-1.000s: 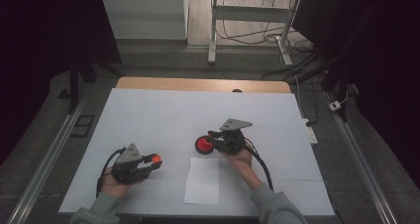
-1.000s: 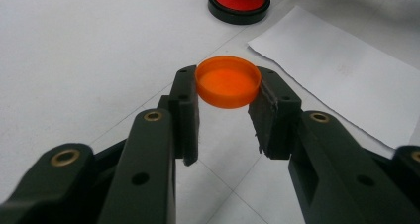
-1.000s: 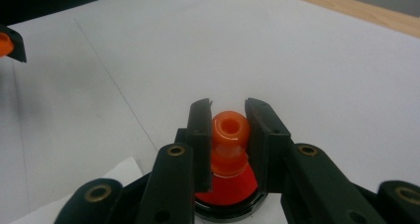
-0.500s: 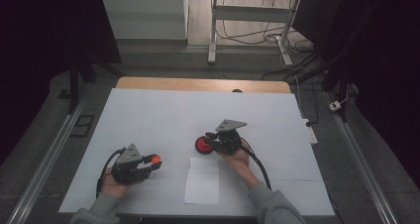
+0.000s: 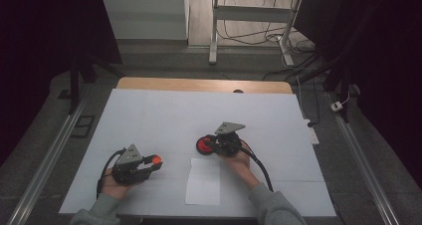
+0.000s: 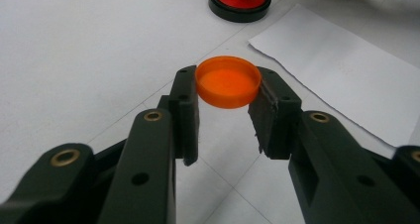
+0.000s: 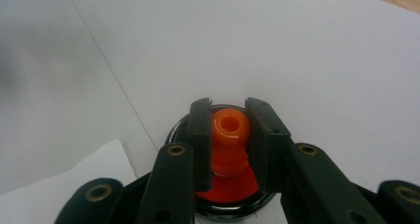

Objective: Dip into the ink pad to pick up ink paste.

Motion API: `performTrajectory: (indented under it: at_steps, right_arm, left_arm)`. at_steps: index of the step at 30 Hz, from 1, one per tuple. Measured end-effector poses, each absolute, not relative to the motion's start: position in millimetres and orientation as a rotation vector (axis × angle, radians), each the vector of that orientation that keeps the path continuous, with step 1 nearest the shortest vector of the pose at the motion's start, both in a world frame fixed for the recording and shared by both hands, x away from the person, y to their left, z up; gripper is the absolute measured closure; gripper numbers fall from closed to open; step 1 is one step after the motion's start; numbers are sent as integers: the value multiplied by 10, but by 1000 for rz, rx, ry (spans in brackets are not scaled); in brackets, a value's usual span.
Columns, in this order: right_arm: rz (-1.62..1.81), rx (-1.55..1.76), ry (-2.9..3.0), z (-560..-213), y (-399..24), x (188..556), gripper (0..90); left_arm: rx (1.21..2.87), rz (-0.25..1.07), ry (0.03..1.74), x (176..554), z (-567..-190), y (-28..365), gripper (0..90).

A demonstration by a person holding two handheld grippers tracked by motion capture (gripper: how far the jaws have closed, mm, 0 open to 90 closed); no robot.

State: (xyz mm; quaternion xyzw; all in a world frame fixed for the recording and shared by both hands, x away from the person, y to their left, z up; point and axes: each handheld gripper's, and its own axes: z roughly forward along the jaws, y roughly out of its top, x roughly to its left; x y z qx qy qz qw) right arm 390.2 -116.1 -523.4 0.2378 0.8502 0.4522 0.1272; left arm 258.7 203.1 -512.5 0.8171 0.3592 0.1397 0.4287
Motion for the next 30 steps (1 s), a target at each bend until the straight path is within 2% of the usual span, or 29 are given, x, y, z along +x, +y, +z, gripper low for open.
performTrajectory:
  at_steps: [30]
  right_arm:
    - [1386, 699, 2423, -5311, -1205, 3876, 727]
  left_arm:
    - [2042, 360, 896, 2559, -5109, 2022, 646]
